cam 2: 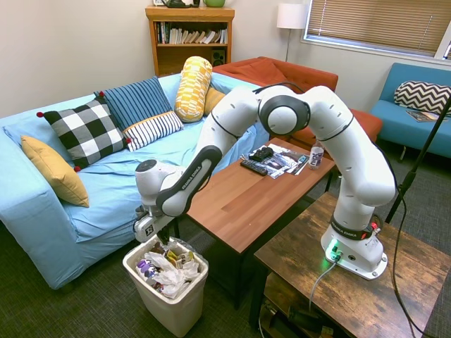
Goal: Throw the tissue in the trash bin
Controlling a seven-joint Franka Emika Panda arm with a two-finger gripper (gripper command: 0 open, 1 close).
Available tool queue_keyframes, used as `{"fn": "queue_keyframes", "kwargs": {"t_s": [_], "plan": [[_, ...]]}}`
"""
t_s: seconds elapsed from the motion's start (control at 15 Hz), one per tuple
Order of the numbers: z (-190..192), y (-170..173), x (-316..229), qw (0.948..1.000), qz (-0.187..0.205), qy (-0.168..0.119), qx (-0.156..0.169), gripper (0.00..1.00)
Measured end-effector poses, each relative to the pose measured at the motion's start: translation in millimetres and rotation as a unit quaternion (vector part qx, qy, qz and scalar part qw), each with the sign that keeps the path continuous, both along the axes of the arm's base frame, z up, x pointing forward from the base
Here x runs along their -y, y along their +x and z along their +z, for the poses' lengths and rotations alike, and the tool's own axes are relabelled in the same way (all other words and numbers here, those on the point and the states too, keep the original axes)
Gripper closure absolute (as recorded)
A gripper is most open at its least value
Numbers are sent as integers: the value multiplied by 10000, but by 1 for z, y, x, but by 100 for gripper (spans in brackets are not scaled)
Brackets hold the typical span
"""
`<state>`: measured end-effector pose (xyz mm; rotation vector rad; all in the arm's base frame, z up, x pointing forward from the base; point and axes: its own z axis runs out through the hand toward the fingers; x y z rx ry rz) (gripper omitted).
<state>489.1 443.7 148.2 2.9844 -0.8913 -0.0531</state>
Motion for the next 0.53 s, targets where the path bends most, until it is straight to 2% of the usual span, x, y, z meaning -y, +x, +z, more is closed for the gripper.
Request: {"fn": "queue_keyframes", "kwargs": {"t_s": [0.33,0.53], "plan": [[-22,-4,0,10000,25,-10,-23,0],[-33,-13,-1,9999,17,-153,-19,0]]}}
